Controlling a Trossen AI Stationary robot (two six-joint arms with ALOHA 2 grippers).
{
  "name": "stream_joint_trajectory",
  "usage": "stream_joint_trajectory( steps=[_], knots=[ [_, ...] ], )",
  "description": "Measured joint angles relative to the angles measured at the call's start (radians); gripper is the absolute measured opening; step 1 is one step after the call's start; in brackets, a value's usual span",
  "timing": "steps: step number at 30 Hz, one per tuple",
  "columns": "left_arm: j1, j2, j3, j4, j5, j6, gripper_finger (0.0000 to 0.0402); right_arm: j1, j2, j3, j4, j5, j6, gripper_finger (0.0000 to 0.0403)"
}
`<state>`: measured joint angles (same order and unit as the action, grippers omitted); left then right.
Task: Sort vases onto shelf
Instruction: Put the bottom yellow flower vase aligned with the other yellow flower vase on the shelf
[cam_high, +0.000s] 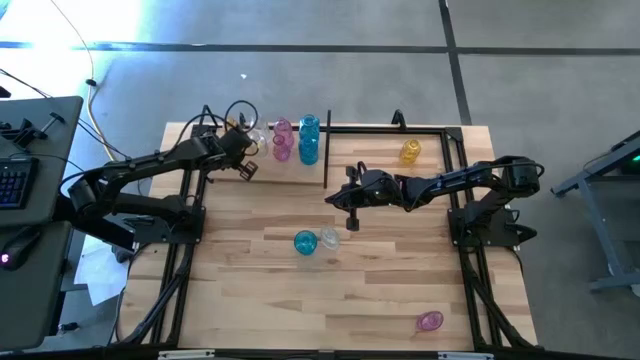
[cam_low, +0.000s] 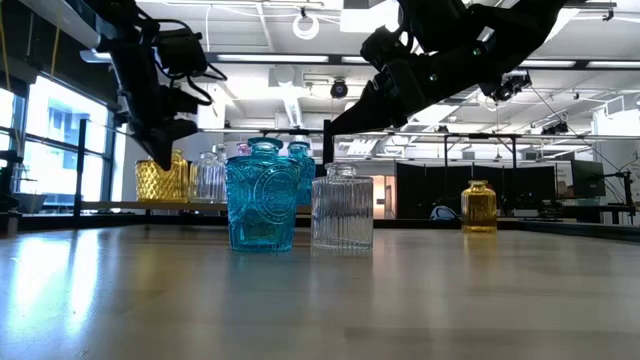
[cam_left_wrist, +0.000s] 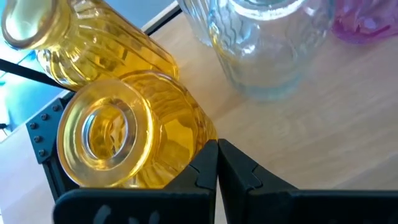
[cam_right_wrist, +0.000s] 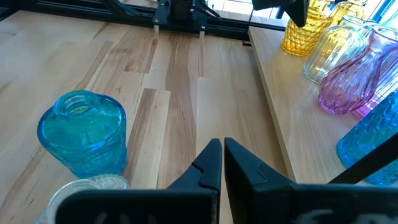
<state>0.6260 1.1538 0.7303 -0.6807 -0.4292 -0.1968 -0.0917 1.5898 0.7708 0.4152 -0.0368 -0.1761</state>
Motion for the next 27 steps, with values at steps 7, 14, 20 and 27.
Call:
stream_joint_trajectory(
  steps=[7,14,20,27],
  knots=[
    [0.005,-0.009,0.004,0.022,0.024,0.036,0.0,0.0,0.0,0.0,0.0,0.0,0.0,0.0],
    [-0.049,-0.01,0.117,-0.18,0.085,0.069,0.0,0.0,0.0,0.0,0.0,0.0,0.0,0.0],
    [-0.057,0.046,0.165,-0.383,0.08,0.071,0.0,0.0,0.0,0.0,0.007,0.0,0.0,0.0],
    [-0.057,0.133,0.165,-0.399,-0.055,0.071,0.0,0.0,0.0,0.0,0.014,0.0,-0.006,0.0]
  ],
)
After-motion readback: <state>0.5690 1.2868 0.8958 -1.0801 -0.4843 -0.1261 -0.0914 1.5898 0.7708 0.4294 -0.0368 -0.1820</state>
